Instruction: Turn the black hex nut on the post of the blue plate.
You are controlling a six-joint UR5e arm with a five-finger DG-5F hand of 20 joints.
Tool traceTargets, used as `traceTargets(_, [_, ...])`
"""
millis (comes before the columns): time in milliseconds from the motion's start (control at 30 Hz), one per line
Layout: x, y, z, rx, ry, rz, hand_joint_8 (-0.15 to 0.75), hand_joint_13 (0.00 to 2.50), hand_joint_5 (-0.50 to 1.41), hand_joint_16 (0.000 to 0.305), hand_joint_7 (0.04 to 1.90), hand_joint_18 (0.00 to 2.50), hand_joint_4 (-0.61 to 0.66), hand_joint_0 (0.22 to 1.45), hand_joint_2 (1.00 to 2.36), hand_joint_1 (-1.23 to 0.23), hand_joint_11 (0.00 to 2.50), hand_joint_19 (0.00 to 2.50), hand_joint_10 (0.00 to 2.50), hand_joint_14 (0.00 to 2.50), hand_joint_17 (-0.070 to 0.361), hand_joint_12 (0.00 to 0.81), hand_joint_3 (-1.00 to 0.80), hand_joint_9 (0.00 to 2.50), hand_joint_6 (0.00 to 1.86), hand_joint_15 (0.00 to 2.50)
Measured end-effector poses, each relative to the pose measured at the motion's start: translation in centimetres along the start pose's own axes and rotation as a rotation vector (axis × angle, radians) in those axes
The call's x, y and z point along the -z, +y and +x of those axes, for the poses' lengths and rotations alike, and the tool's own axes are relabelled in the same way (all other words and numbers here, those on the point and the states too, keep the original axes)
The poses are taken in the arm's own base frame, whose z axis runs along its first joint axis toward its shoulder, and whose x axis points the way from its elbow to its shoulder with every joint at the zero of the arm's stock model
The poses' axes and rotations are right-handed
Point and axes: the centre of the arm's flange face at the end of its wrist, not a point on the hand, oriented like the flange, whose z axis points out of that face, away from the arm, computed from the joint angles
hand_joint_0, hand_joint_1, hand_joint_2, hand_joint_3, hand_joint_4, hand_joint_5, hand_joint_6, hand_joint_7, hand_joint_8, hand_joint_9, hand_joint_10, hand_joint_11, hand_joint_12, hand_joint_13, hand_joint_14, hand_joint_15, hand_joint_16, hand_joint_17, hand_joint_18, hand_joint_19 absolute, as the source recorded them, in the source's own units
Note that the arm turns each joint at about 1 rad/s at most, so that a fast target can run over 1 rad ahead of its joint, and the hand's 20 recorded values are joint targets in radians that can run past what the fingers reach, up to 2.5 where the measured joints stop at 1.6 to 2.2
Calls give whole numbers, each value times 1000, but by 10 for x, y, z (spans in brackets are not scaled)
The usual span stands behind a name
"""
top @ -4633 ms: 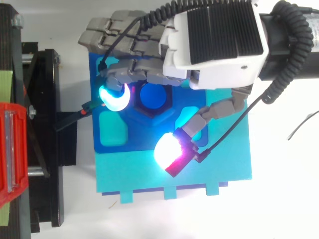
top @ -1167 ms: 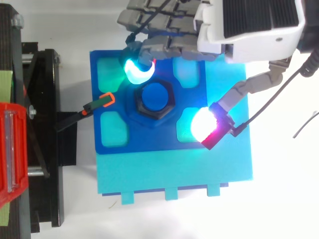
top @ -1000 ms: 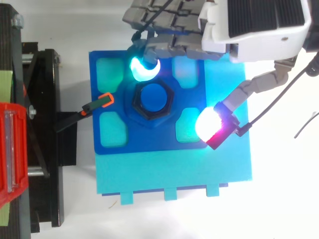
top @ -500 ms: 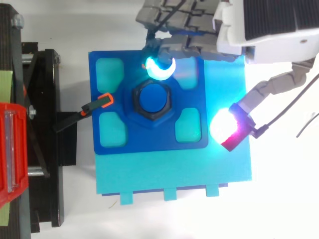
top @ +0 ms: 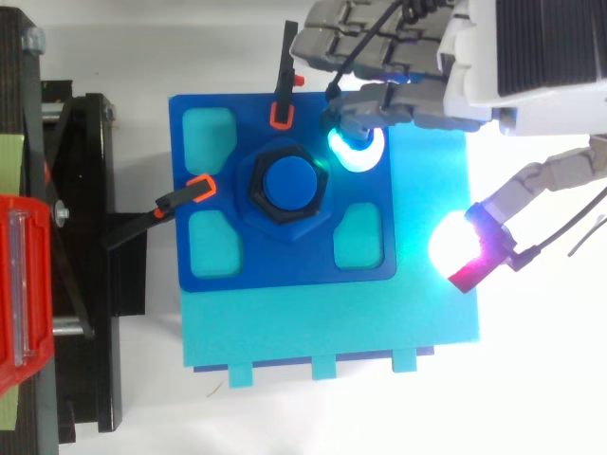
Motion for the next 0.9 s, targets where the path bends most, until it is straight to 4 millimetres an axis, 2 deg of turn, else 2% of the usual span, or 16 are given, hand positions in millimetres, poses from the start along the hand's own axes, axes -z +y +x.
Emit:
traceTargets(300, [3,9,-3,-1,-1,-5,196,25,-253,50,986,0,237,405,1000,-673,0,0,0,0,113,364,-500,0,503,0])
traceTargets(633, [22,15,-30,-40,-62,2,195,24,-253,50,981,0,237,406,1000,-666,0,0,0,0,113,362,-500,0,503,0])
traceTargets(900, [17,17,-42,-125,-137,-20,198,22,-254,50,982,0,237,405,1000,-662,0,0,0,0,113,363,-500,0,503,0])
